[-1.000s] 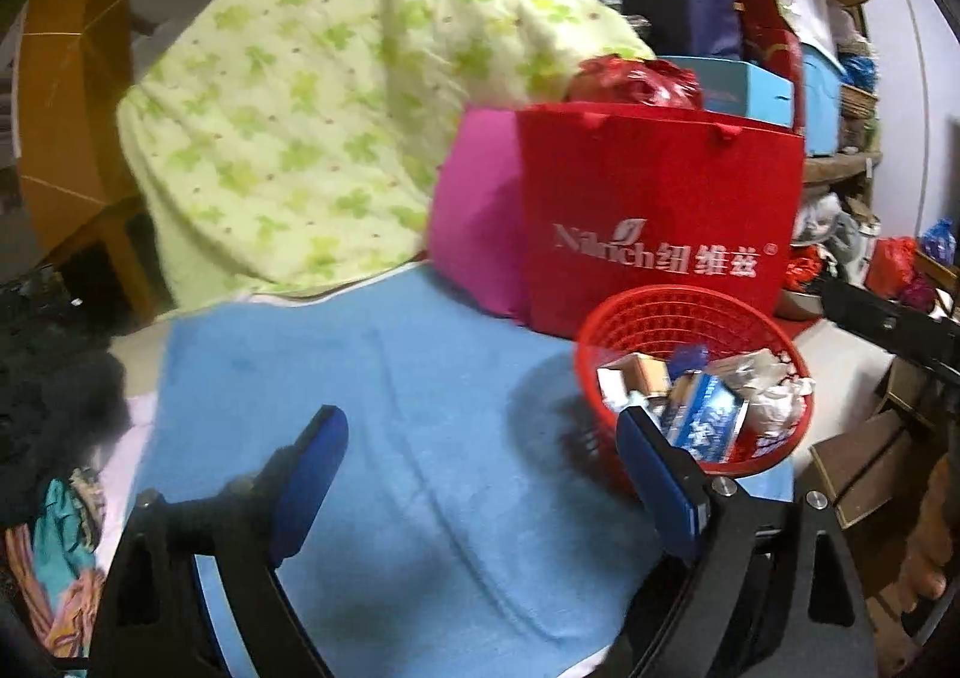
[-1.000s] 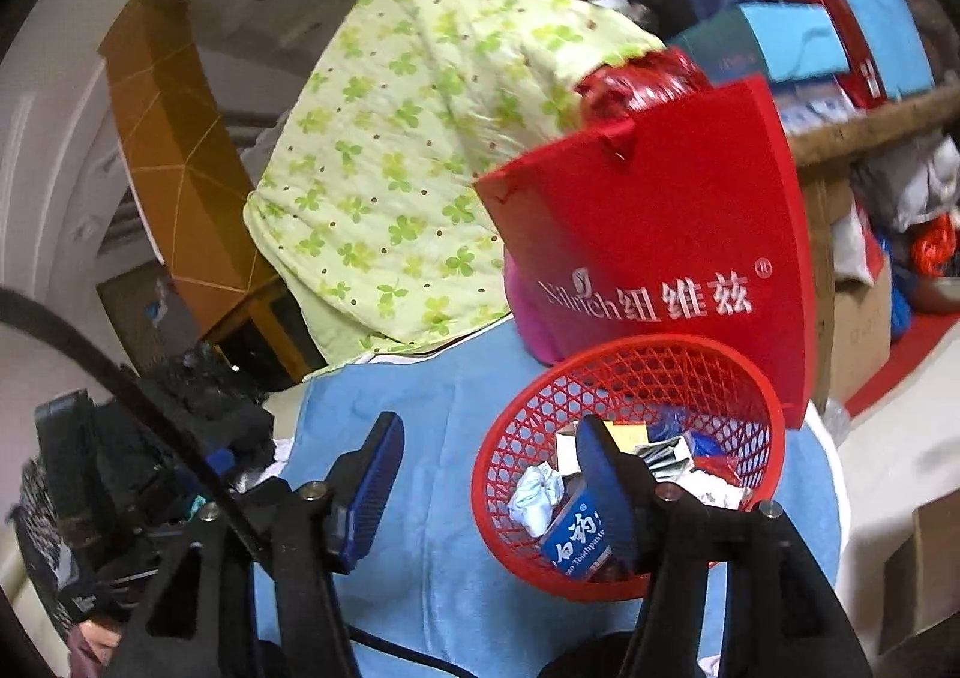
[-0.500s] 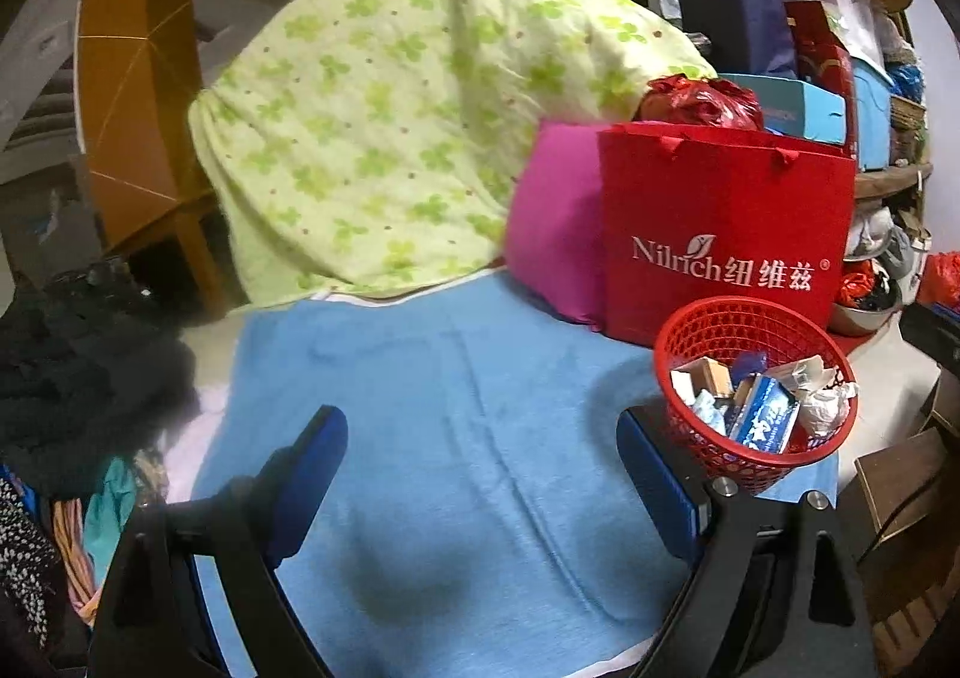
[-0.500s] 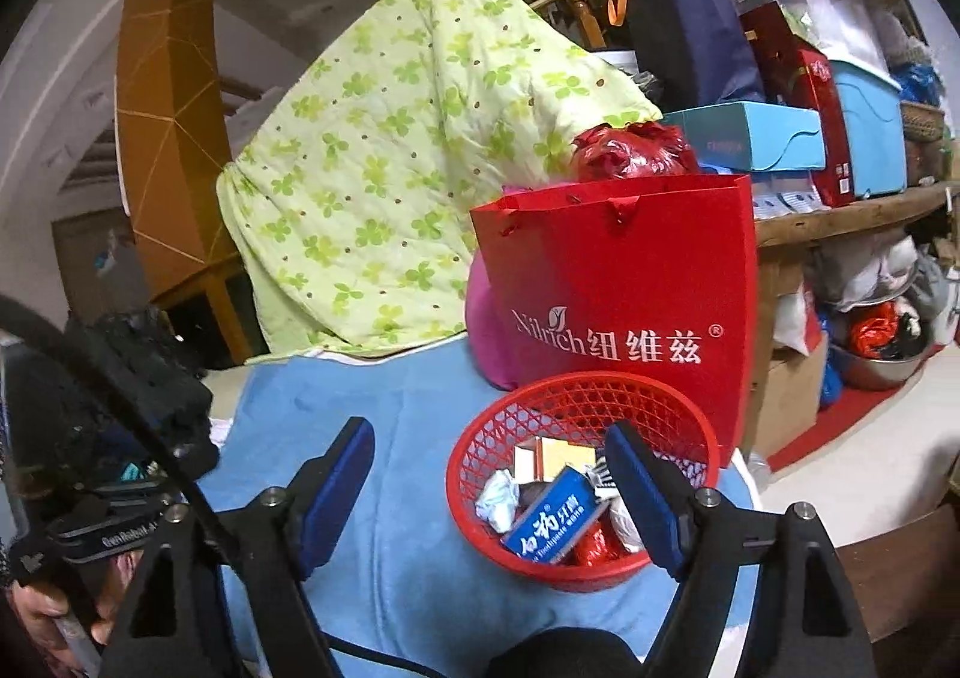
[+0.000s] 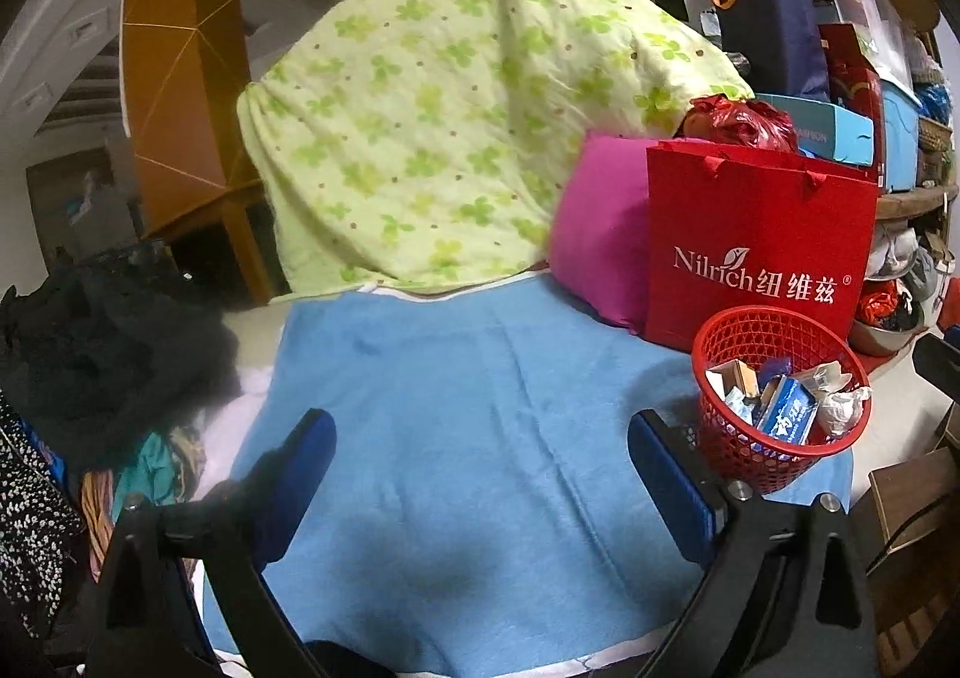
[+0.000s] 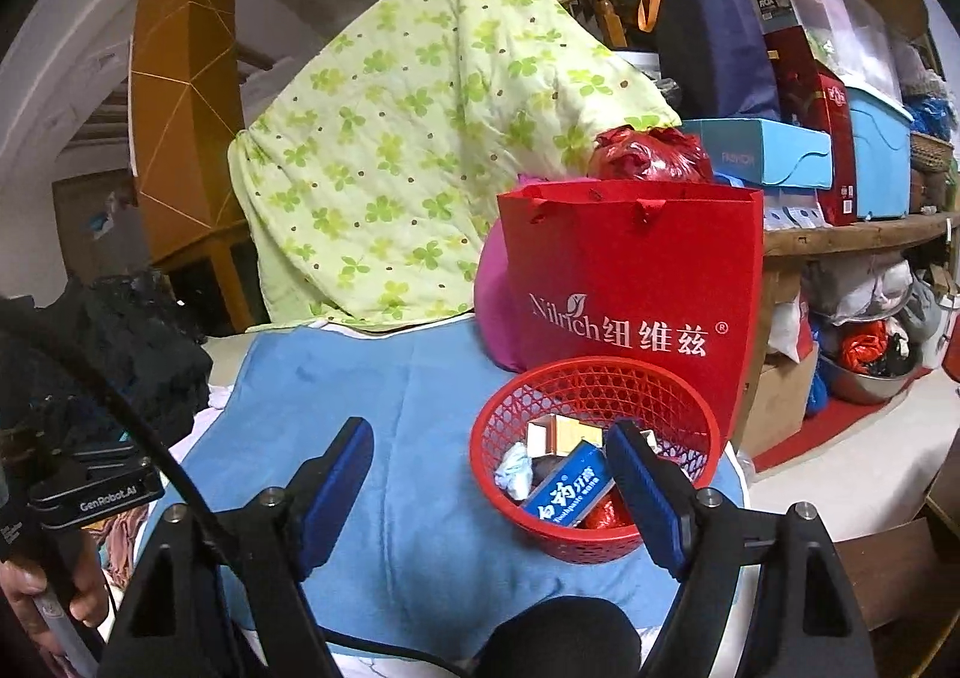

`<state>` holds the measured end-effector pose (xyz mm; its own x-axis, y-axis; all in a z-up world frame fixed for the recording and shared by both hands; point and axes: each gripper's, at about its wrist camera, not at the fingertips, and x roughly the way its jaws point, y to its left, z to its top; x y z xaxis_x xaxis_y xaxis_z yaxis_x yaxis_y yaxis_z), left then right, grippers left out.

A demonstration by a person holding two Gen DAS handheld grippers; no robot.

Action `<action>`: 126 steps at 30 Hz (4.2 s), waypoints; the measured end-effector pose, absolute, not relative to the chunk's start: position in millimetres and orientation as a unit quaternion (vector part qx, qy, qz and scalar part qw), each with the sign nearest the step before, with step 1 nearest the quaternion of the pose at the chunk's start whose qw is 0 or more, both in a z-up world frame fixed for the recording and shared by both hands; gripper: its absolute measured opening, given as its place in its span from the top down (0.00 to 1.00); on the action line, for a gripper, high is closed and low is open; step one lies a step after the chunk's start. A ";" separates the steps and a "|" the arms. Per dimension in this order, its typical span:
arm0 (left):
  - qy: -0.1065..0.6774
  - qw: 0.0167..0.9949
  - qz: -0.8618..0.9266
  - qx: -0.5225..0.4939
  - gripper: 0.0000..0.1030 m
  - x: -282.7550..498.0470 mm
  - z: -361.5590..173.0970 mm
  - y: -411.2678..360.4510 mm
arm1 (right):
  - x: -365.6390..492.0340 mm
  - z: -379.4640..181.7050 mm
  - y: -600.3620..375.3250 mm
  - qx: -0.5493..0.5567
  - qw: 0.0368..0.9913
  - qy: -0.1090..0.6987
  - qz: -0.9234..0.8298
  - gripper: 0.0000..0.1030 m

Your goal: Collect trash

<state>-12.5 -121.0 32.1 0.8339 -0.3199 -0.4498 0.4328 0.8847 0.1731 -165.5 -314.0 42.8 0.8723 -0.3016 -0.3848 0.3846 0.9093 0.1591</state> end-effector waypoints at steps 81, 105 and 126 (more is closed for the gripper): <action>0.213 0.946 -0.175 0.168 0.03 -51.0 38.9 -118.9 | -183.6 40.8 -305.7 0.108 0.953 0.181 -0.218 0.08; 0.221 0.944 -0.178 0.169 0.03 -47.8 33.1 -120.1 | -182.5 36.9 -303.4 0.108 0.953 0.186 -0.216 0.08; 0.226 0.941 -0.183 0.172 0.03 -46.4 26.7 -120.0 | -178.4 35.2 -304.4 0.108 0.952 0.189 -0.214 0.08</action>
<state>-46.4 -120.0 26.7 0.8313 -0.2658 -0.4881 0.4213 0.8742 0.2415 -178.4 -304.4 35.2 0.8371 -0.3660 -0.4066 0.4478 0.8854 0.1250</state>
